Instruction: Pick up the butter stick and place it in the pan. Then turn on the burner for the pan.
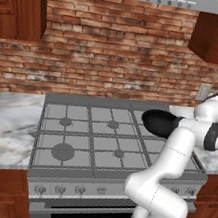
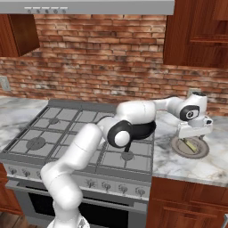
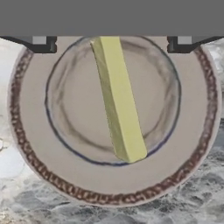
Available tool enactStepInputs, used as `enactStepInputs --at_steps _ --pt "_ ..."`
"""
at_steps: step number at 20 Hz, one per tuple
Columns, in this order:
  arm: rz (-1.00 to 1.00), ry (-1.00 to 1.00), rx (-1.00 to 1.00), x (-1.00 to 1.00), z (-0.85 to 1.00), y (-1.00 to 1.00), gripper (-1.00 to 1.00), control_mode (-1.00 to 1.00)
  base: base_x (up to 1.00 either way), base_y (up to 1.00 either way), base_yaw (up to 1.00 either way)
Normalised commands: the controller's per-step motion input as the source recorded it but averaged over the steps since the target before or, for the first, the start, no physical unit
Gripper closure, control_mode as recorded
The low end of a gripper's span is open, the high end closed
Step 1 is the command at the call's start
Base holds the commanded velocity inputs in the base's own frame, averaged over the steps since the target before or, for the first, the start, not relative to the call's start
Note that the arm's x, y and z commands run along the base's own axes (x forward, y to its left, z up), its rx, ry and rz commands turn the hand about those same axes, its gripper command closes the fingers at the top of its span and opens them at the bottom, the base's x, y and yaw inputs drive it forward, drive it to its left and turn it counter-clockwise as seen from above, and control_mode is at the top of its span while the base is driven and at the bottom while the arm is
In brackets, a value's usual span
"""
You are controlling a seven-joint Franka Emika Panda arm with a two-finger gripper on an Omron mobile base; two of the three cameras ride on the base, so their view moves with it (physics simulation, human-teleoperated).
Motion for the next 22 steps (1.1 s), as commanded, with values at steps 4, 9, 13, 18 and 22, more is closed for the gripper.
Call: enactStepInputs --at_steps 4,9,13,18,22 --pt "0.00 0.04 0.00 0.05 -0.13 0.00 -1.00 -1.00 0.00 0.00 0.00" --pt "0.00 0.03 0.00 0.04 -0.11 0.00 -1.00 -1.00 0.00 0.00 0.00" --pt "0.00 0.02 0.00 0.00 -0.13 0.00 -1.00 -1.00 0.00 0.00 0.00" --pt "0.00 0.03 0.00 0.00 -0.17 0.00 -1.00 -1.00 0.00 0.00 0.00" --pt "0.00 0.02 0.00 0.01 -0.13 0.00 -1.00 -1.00 0.00 0.00 0.00"
